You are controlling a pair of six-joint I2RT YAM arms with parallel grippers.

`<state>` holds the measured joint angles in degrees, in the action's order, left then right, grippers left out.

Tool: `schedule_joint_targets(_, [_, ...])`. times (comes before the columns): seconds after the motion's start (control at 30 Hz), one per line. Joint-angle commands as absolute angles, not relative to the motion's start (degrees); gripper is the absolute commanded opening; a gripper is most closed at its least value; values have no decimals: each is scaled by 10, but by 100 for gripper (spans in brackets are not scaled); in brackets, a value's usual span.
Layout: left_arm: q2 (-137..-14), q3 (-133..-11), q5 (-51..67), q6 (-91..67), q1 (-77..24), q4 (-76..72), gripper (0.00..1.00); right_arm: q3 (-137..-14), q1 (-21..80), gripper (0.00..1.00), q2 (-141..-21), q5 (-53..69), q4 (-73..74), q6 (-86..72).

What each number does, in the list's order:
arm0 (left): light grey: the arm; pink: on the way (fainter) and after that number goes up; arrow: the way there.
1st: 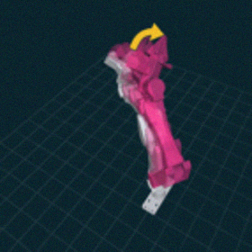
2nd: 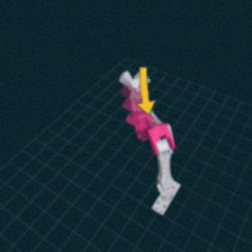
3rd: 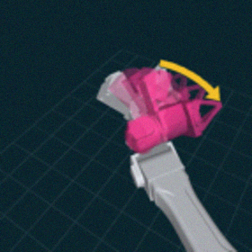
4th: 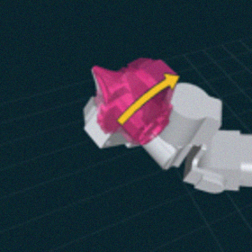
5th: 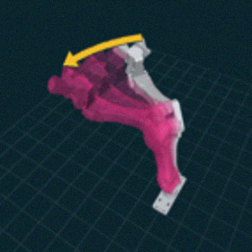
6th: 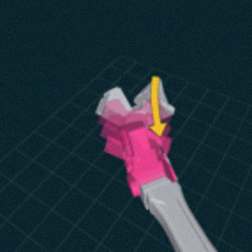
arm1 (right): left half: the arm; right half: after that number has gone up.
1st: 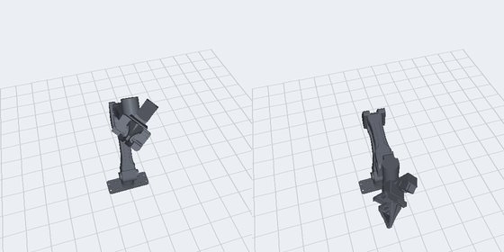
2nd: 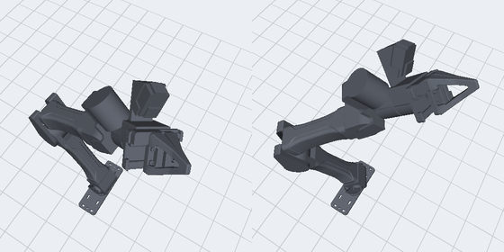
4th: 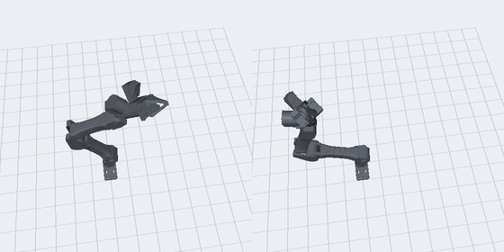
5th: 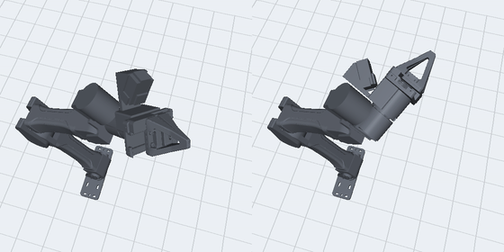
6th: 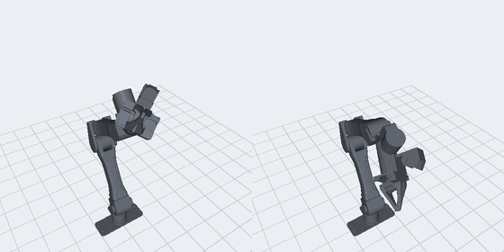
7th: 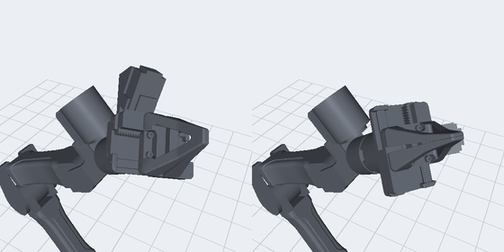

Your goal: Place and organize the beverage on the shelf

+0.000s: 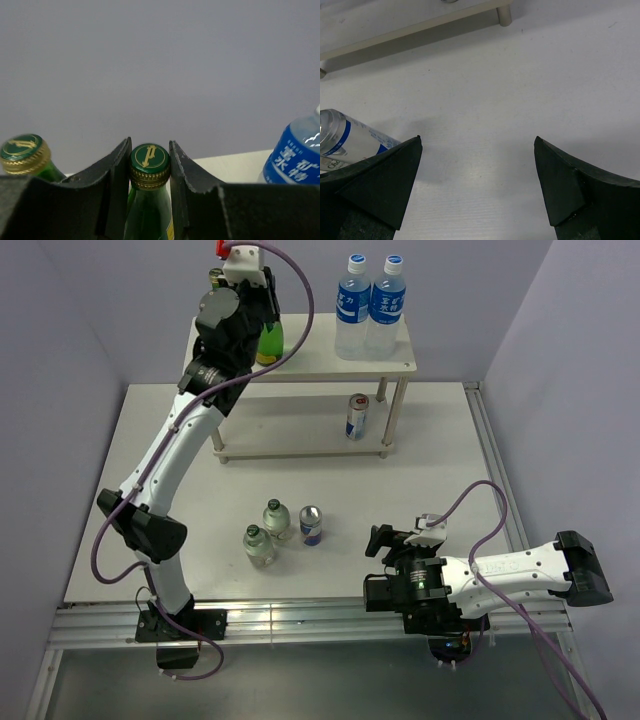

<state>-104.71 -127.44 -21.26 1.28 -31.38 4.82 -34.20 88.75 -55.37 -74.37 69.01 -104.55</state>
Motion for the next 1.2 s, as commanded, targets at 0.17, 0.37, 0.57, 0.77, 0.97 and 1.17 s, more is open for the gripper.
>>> schedule_joint_targets(0.17, [-1033, -1246, -199, 25, -309, -102, 0, -349, 892, 100, -561, -772, 695, -1072])
schedule_joint_targets(0.37, [-1020, -1209, -200, 26, -309, -100, 22, -350, 892, 100, -564, -772, 700, -1078])
schedule_joint_targets(0.57, [-1015, -1200, -186, 33, -309, -81, 69, -352, 892, 100, -568, -772, 701, -1077])
schedule_joint_targets(0.77, [-1008, -1205, -176, 29, -310, -68, 99, -354, 892, 100, -576, -772, 707, -1083])
schedule_joint_targets(0.97, [-973, -1187, -183, 25, -318, -61, 99, -359, 892, 100, -584, -773, 710, -1086])
schedule_joint_targets(1.17, [-948, -1198, -206, 36, -335, -25, 99, -363, 893, 100, -597, -773, 712, -1086])
